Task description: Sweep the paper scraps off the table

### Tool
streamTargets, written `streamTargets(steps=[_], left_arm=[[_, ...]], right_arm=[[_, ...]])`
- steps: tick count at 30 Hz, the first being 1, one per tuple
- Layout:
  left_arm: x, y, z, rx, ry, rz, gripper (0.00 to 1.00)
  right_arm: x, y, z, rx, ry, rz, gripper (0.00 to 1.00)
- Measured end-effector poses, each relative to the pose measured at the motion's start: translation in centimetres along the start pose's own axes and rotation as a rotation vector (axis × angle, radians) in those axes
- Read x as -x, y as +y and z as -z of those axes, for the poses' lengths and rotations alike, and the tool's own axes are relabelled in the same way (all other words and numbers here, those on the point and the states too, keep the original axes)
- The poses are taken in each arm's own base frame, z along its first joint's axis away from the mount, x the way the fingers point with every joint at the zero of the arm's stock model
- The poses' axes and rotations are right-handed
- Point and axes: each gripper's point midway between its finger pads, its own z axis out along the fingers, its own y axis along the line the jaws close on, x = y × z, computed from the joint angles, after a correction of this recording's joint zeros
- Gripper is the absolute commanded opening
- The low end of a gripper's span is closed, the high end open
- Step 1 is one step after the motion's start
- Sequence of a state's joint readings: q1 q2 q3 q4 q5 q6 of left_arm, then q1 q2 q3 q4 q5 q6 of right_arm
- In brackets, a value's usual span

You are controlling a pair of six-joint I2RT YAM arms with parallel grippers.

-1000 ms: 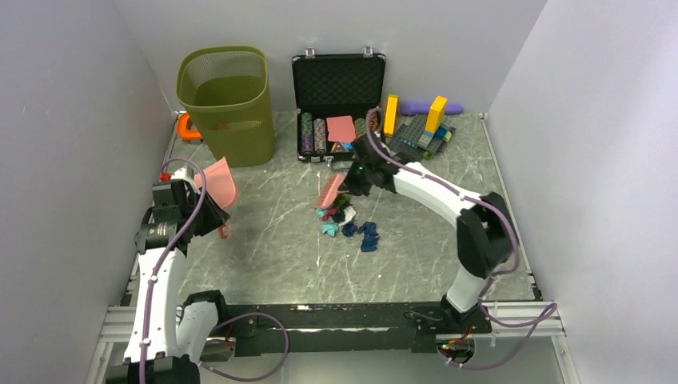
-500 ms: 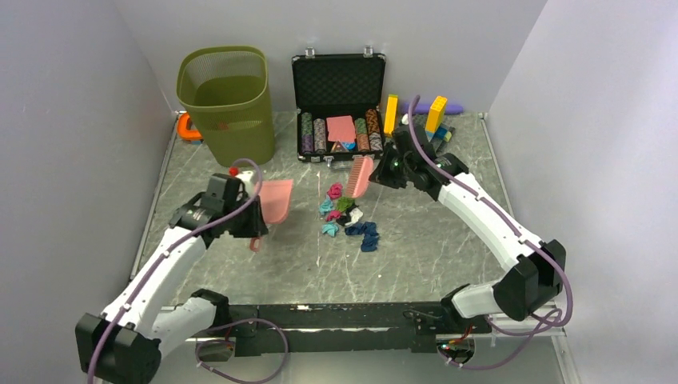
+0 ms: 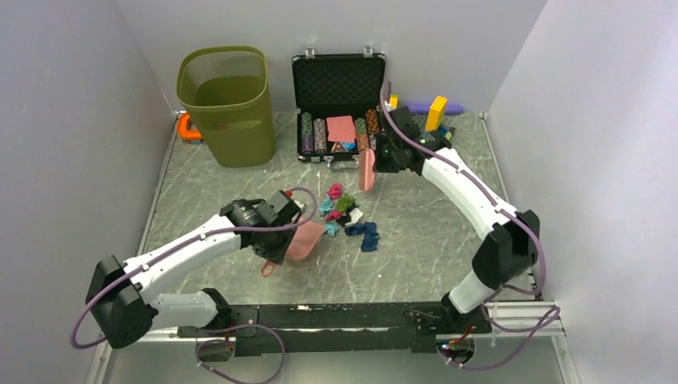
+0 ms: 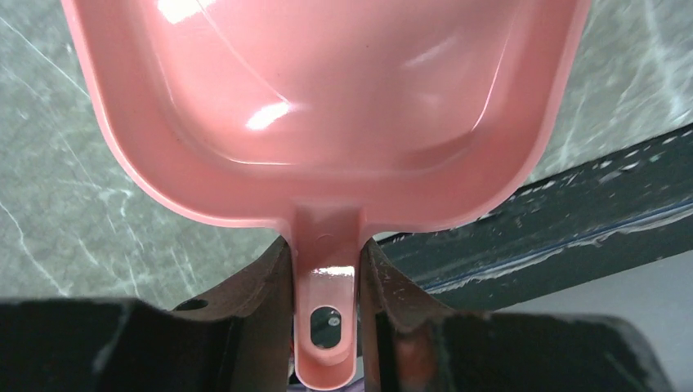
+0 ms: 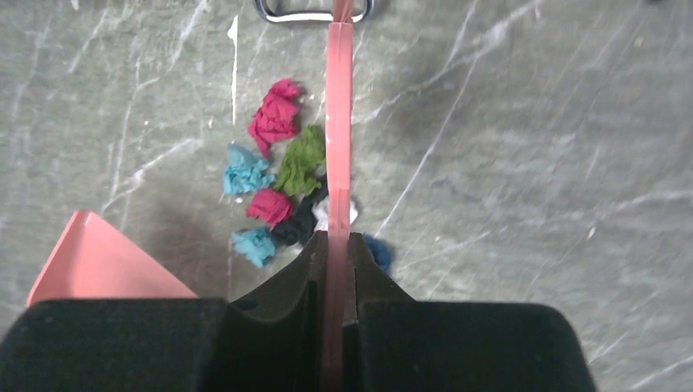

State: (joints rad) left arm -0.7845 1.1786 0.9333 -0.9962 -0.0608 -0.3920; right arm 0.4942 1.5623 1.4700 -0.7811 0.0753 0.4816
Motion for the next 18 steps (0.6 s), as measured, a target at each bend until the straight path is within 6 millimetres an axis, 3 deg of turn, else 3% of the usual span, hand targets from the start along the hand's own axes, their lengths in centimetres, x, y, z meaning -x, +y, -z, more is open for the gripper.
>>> streamTargets(steps=[5,9,12,14,18], left_arm=[[-2.1,-1.2,-1.0,0.03,0.101,-0.053,0.0],[-2.5,-2.0,-2.0,0.037,0.158,-0.078,0.0],[-2.1,-2.8,-2.8,0.026,0.18,-0.082,0.0],[-1.7,-3.2,-3.1,0.025,0.192,-0.083,0.0],[-0.5,-3.9,-4.2,0.029,0.206,-0.086,0.0]], right_arm=[[2.5,0.7,-2.3,-0.031,0.021,0.215,0.0],[3.0,2.0,-4.7,-0.052,0.086,0.415,0.0],[2.3,2.4,-6.9,-0.069,0.148,0.549,0.0],[0.8,2.4,-8.4,-0.07,0.203,0.644,0.0],[-1.8,2.7,-8.9,-0.053,0.282,0.832,0.0]])
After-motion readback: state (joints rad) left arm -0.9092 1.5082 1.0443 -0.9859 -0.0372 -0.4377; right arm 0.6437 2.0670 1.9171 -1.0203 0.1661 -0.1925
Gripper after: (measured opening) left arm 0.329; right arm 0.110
